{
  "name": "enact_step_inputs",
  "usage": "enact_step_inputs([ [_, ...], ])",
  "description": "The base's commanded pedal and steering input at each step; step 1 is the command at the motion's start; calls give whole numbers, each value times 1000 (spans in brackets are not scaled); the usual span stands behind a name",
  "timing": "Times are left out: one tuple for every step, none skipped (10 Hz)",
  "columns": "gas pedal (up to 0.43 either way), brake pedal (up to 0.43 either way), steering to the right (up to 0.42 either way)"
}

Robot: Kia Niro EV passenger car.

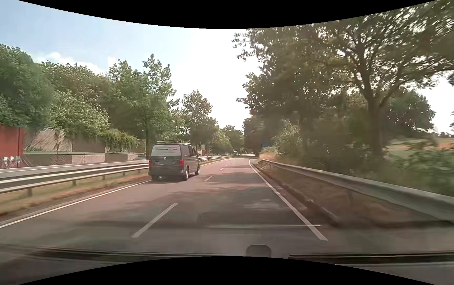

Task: Follow the waypoints while adhering to traffic rules and regulations

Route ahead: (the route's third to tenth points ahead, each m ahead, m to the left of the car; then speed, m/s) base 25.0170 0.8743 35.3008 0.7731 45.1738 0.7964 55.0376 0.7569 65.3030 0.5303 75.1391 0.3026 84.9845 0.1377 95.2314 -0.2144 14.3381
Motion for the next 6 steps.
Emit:
enact_step_inputs([
  [157,0,-3],
  [157,0,-3],
  [157,0,-2],
  [169,0,-1],
  [169,0,-1],
  [169,0,0],
])
